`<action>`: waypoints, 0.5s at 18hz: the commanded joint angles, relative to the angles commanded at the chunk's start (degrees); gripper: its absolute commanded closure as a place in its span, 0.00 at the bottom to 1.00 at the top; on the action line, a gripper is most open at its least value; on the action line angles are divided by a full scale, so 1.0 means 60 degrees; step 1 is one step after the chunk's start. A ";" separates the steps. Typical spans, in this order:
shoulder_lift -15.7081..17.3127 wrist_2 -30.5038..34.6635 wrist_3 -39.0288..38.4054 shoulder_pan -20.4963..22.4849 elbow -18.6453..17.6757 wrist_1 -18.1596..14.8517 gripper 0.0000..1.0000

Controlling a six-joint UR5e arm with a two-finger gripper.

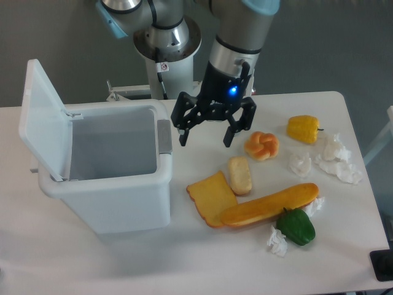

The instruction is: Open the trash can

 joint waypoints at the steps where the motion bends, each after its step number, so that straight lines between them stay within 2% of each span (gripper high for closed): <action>1: 0.0000 0.0029 0.0190 0.0000 0.0029 0.0000 0.00; 4: 0.0014 0.0116 0.0834 0.0190 0.0059 0.0015 0.00; 9: -0.0044 0.1492 0.2693 0.0191 0.0103 0.0015 0.00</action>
